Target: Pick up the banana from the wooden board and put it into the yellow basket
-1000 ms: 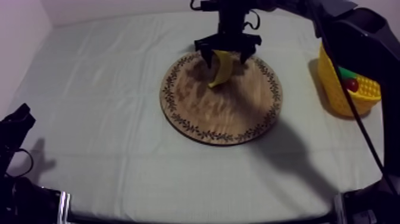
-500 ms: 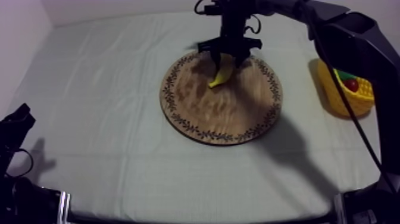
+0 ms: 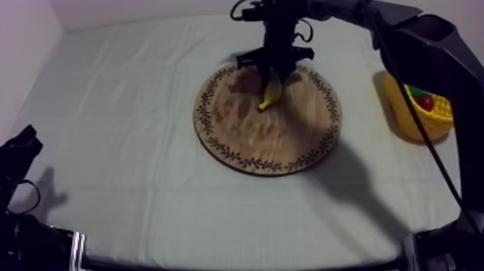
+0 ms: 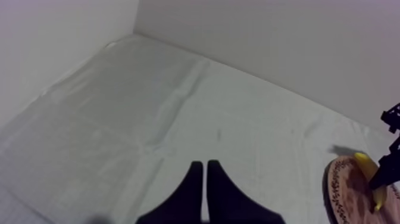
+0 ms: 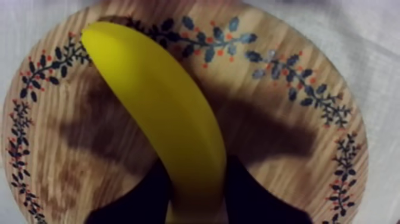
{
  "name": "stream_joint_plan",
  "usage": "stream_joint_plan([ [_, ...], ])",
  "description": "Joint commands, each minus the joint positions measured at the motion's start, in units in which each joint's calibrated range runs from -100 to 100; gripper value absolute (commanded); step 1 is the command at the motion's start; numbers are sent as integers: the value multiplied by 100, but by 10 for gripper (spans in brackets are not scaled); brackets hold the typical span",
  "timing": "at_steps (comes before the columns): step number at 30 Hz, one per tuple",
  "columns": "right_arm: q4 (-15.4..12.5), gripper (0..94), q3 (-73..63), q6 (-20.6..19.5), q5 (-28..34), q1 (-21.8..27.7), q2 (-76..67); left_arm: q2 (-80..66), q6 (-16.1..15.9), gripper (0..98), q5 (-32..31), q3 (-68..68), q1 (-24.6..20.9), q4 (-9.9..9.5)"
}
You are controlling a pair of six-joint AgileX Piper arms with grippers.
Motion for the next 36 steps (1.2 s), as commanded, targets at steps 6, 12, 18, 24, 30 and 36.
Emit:
stream_joint_plan([
  [6,-29,156,-139,52,163,8,-553,2,0,1,0,-2,-2,0],
  [12,-51,158,-333,119,452,21,-1203,2,0,1,0,-2,-2,0],
  [18,-38,153,-441,161,628,89,-1805,2,0,1,0,-2,-2,0],
  [24,9,154,-522,176,689,164,-2267,2,0,1,0,-2,-2,0],
  [30,72,161,-320,235,700,182,-2565,2,0,1,0,-2,-2,0],
  [36,148,168,159,347,659,342,-2887,2,0,1,0,-2,-2,0],
])
